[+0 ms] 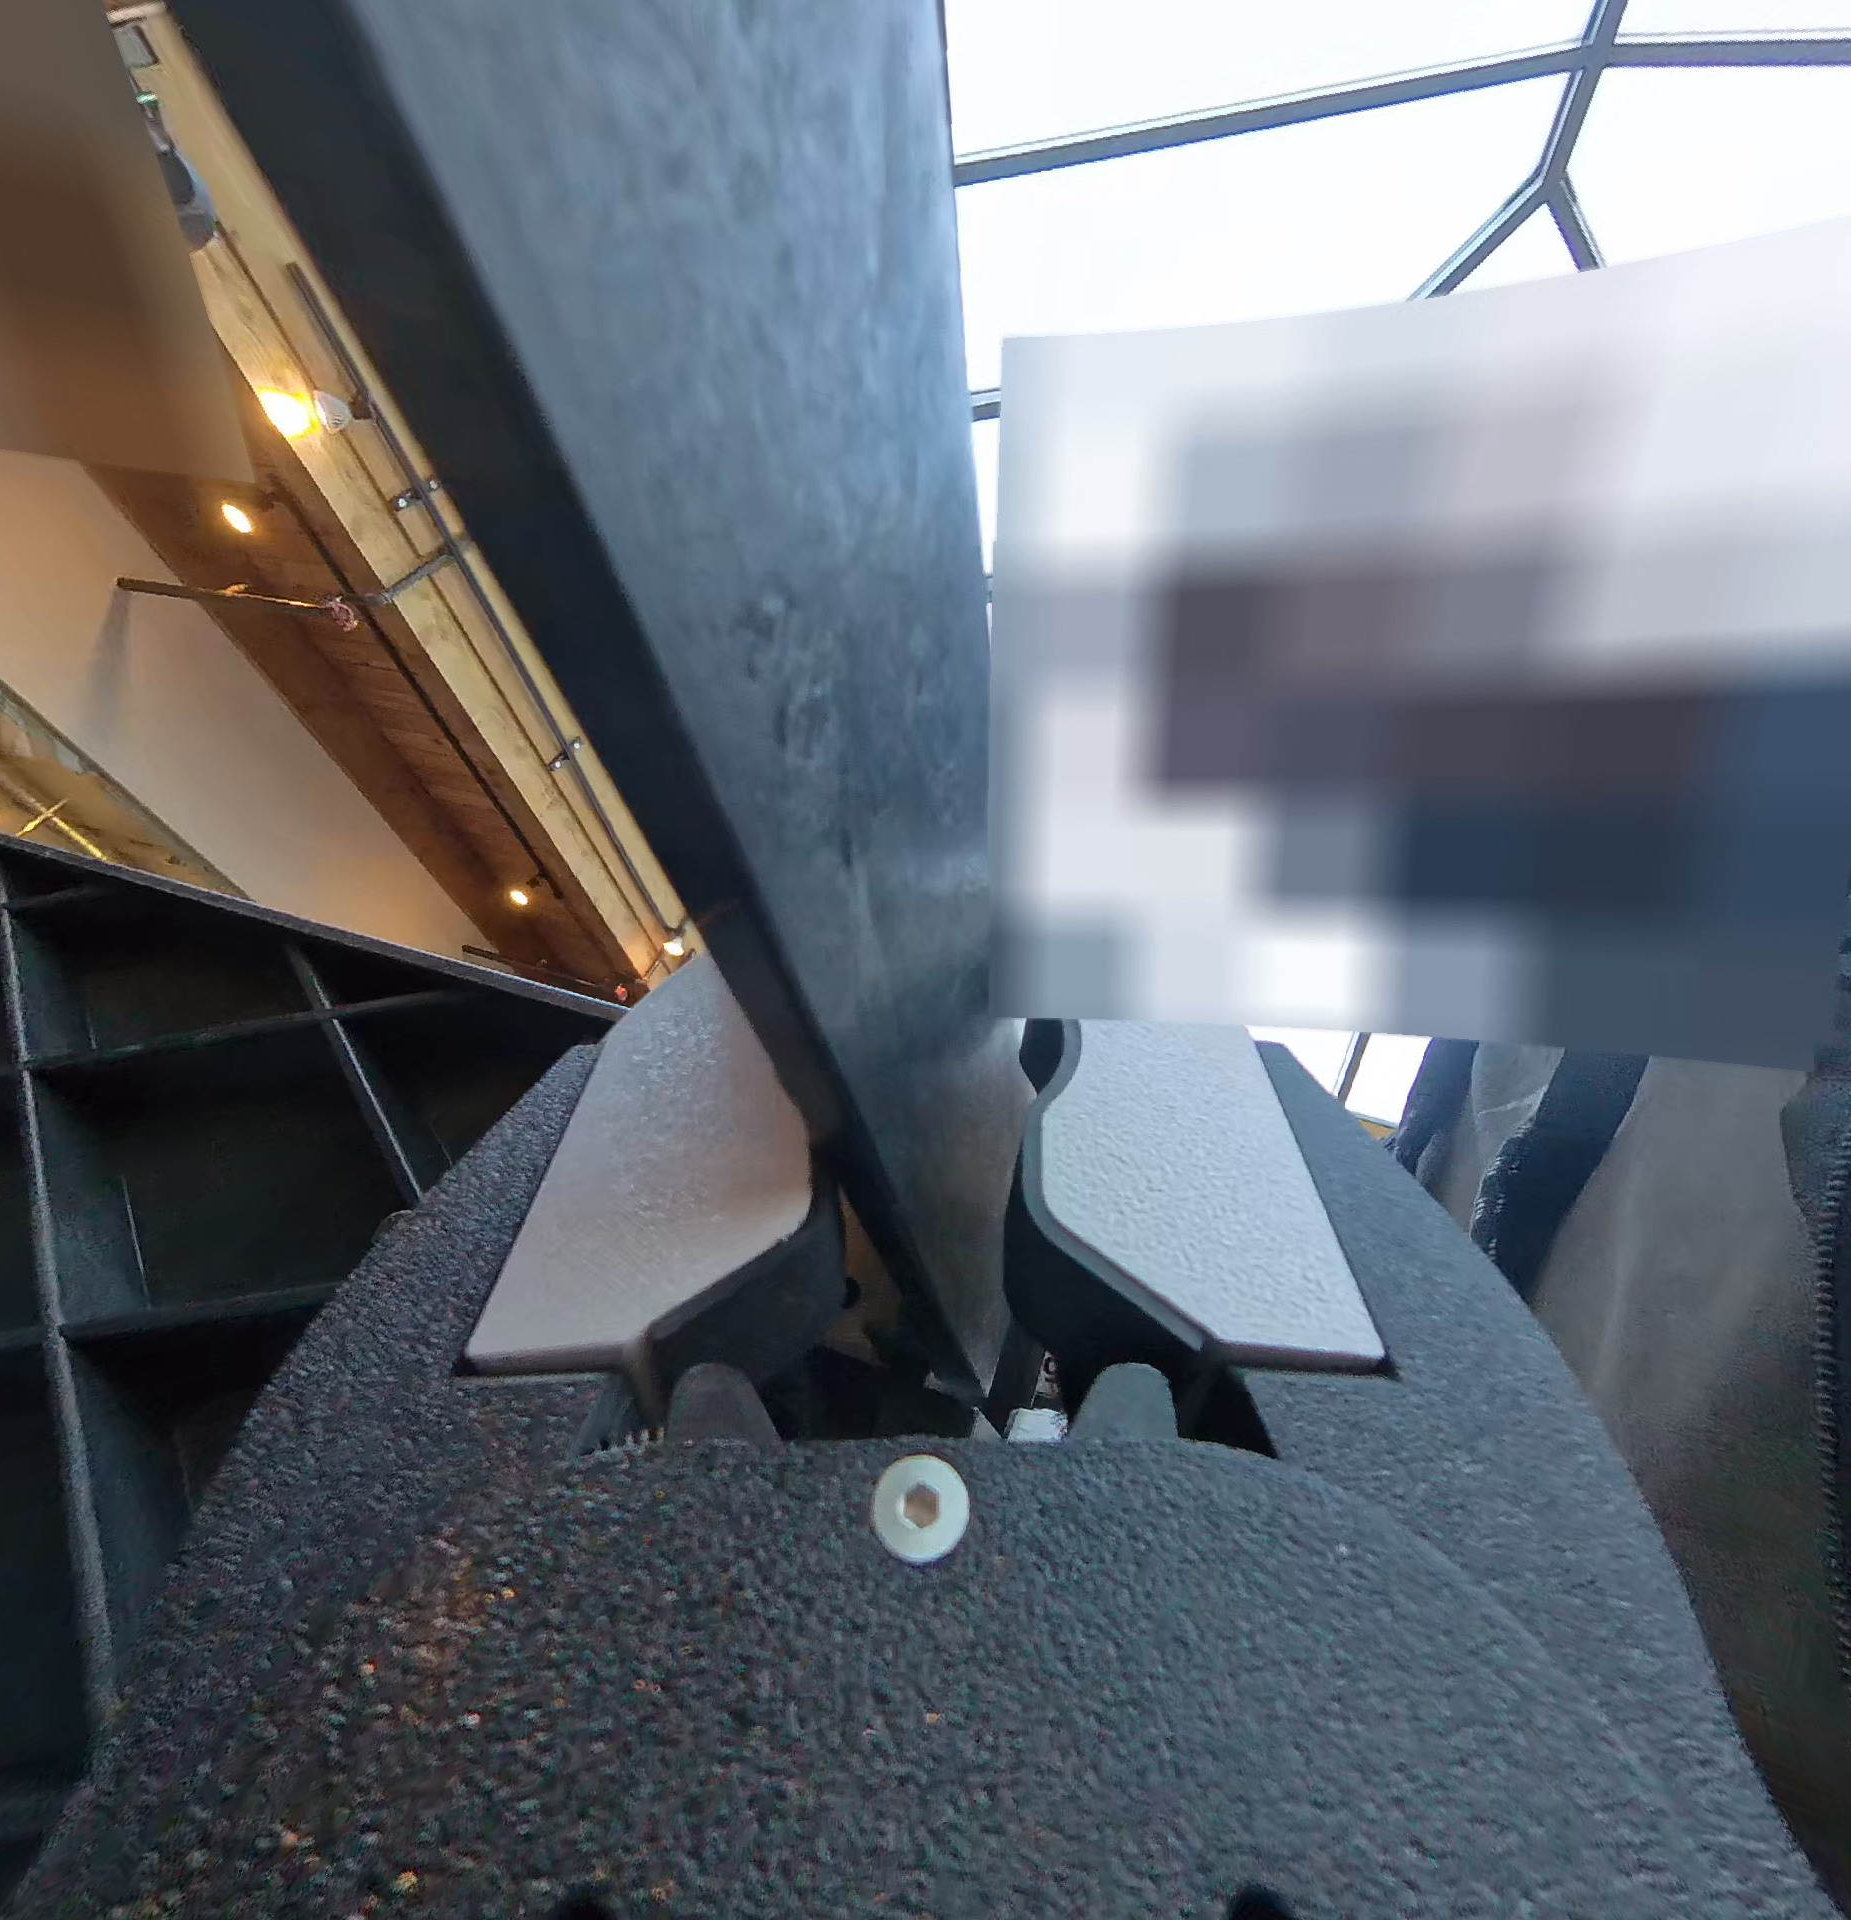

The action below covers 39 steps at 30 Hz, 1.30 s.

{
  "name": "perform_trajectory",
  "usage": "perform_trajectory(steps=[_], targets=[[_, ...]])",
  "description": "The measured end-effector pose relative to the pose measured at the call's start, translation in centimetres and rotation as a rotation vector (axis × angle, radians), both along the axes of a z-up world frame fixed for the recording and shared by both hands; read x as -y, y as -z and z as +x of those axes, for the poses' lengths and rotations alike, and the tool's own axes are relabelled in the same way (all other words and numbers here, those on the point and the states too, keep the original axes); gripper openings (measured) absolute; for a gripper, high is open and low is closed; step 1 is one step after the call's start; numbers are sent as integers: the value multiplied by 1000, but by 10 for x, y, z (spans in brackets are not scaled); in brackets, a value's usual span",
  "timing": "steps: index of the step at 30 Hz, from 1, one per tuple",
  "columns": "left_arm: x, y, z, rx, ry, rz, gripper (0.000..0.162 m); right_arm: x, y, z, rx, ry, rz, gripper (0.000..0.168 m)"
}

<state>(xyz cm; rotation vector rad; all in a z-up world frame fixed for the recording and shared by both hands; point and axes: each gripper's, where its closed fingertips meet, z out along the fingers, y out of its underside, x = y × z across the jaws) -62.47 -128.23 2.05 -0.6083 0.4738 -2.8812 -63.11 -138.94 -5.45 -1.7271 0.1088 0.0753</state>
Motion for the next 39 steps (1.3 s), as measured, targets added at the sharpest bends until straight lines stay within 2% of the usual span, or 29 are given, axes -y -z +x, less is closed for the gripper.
perform_trajectory(steps=[13, 22, 39], targets=[[5, 1, -8, 95, 117, 89, 31, -1, 1, 0, -23, 20, -19, 23], [5, 2, -9, 150, 83, 173, 33, -4, 3, 0, -92, 40, -93, 25], [3, 4, -10, 182, 72, 176, 33, -10, 5, 2, -118, 107, -127, 31]])
